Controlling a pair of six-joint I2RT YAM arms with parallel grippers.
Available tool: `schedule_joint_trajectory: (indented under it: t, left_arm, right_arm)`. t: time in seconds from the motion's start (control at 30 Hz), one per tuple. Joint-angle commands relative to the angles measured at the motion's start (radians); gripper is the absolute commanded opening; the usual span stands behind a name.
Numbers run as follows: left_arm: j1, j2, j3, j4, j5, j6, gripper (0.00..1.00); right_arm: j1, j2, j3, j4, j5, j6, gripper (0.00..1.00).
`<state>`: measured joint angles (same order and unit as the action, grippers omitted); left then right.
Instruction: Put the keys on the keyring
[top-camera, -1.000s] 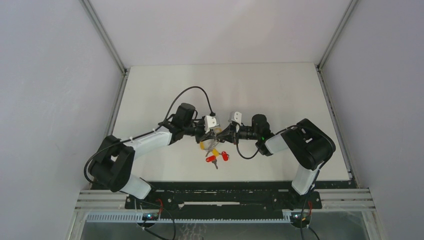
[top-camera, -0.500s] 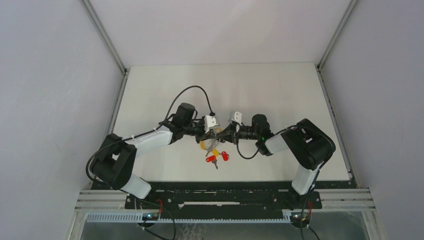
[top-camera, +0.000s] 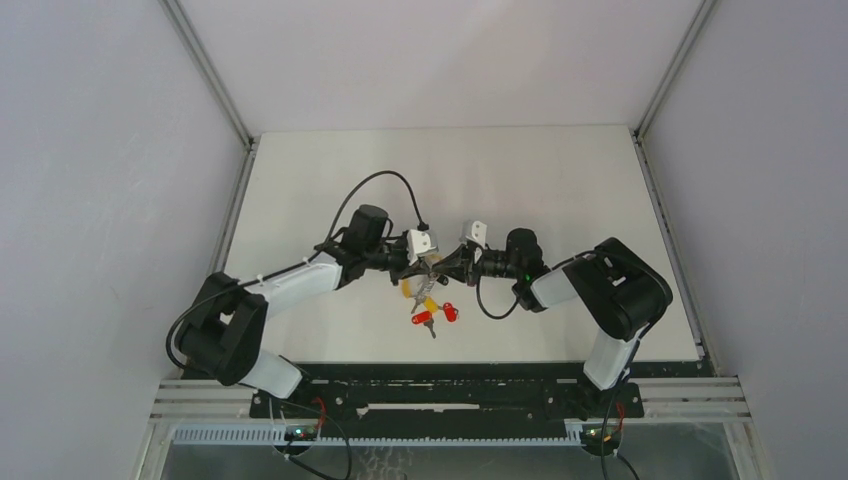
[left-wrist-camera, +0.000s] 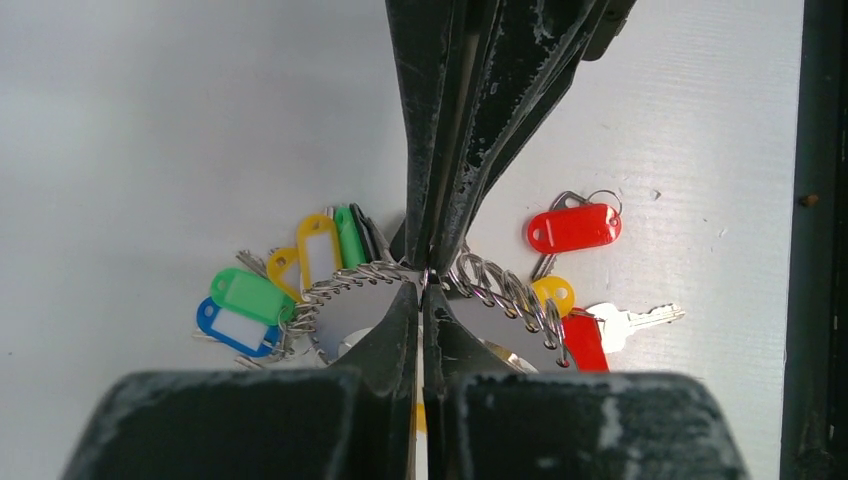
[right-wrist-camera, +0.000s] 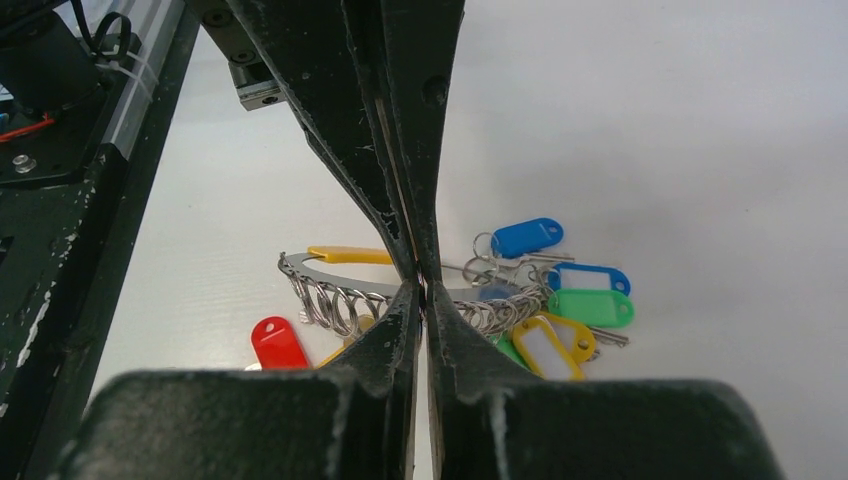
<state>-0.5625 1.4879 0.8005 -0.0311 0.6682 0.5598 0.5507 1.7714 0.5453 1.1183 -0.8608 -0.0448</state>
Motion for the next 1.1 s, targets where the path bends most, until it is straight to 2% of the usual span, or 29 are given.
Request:
schedule_joint_trajectory:
  t: [0.0, 0.07, 0.17, 0.47, 0.63, 0.8, 0.87, 0.93, 1.03, 1.07]
  left_arm:
    - [-0.007, -0.077, 0.003, 0.019, -0.040, 0.001, 0.00]
    - [-0.024, -0.081, 0.008, 0.003, -0.079, 0.012, 0.00]
    - [-0.038, -0.077, 0.022, -0.020, -0.124, 0.019, 0.00]
    - [-0.055, -0.033, 0.098, -0.083, -0.238, 0.013, 0.00]
    - [-0.057, -0.001, 0.202, -0.215, -0.343, -0.023, 0.00]
    - [-0.057, 0.008, 0.352, -0.494, -0.431, 0.020, 0.00]
    - [-0.071, 0.033, 0.372, -0.510, -0.542, 0.019, 0.00]
    - [-0.107, 0.065, 0.400, -0.533, -0.551, 0.015, 0.00]
    - [-0.183, 0.112, 0.404, -0.532, -0.719, 0.021, 0.00]
    - [-0.193, 0.140, 0.419, -0.561, -0.737, 0.027, 0.00]
  right_arm:
    - [-0.016, -0.050, -0.033, 0.049, 0.018, 0.031, 0.05]
    - [-0.021, -0.072, -0.047, 0.048, 0.022, 0.031, 0.13]
    - [-0.031, -0.102, -0.064, 0.032, 0.026, 0.031, 0.20]
    - [-0.038, -0.162, -0.122, 0.015, 0.082, 0.049, 0.31]
    - [-0.018, -0.195, -0.134, -0.063, 0.175, 0.130, 0.34]
    - [0.000, -0.193, -0.164, -0.031, 0.224, 0.160, 0.35]
    - [-0.004, -0.181, -0.185, 0.033, 0.238, 0.174, 0.35]
    - [-0.009, -0.173, -0.209, 0.094, 0.252, 0.192, 0.35]
    - [-0.020, -0.188, -0.245, 0.116, 0.298, 0.198, 0.36]
    - [-0.023, -0.200, -0.254, 0.113, 0.319, 0.192, 0.36]
